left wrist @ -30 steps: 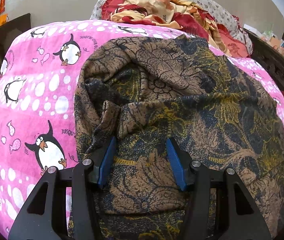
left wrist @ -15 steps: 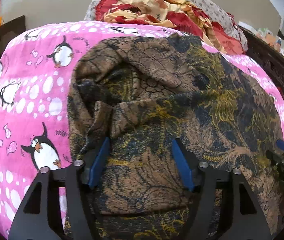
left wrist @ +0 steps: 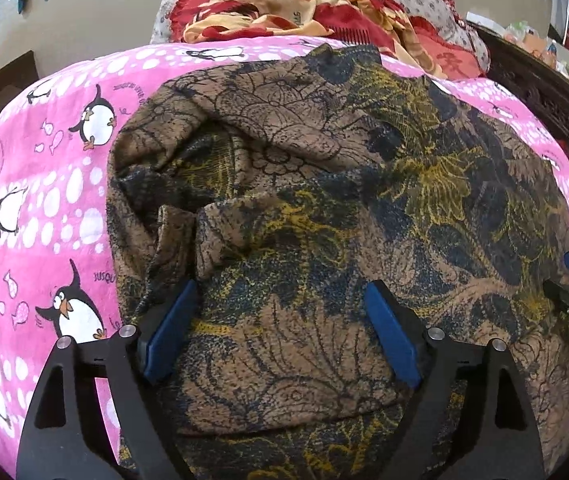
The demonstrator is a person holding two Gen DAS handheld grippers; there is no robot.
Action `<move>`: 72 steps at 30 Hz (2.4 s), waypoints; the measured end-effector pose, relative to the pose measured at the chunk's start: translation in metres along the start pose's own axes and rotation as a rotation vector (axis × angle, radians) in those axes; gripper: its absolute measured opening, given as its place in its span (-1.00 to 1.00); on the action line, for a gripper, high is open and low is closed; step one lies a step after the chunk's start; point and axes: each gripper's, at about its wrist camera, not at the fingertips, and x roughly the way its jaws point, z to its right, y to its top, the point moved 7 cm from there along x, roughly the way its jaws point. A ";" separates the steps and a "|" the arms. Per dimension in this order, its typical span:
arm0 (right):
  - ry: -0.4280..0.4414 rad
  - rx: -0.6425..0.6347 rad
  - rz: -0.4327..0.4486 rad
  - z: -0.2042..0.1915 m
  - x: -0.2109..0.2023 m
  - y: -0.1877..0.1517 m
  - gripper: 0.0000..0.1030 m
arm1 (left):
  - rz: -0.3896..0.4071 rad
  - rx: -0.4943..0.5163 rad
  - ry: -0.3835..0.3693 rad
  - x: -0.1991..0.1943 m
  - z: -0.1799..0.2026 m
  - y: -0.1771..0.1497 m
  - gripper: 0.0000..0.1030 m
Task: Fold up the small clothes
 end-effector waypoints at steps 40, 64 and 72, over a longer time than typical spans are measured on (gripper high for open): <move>-0.024 -0.011 0.076 -0.010 0.047 0.068 0.82 | 0.068 -0.179 0.040 0.021 -0.002 0.026 0.70; 0.036 -0.080 0.008 -0.014 -0.082 -0.027 0.43 | 0.052 -0.145 -0.122 -0.082 -0.023 -0.007 0.74; 0.070 -0.117 0.010 -0.002 -0.161 -0.124 0.70 | -0.118 -0.073 -0.101 -0.162 -0.079 -0.169 0.74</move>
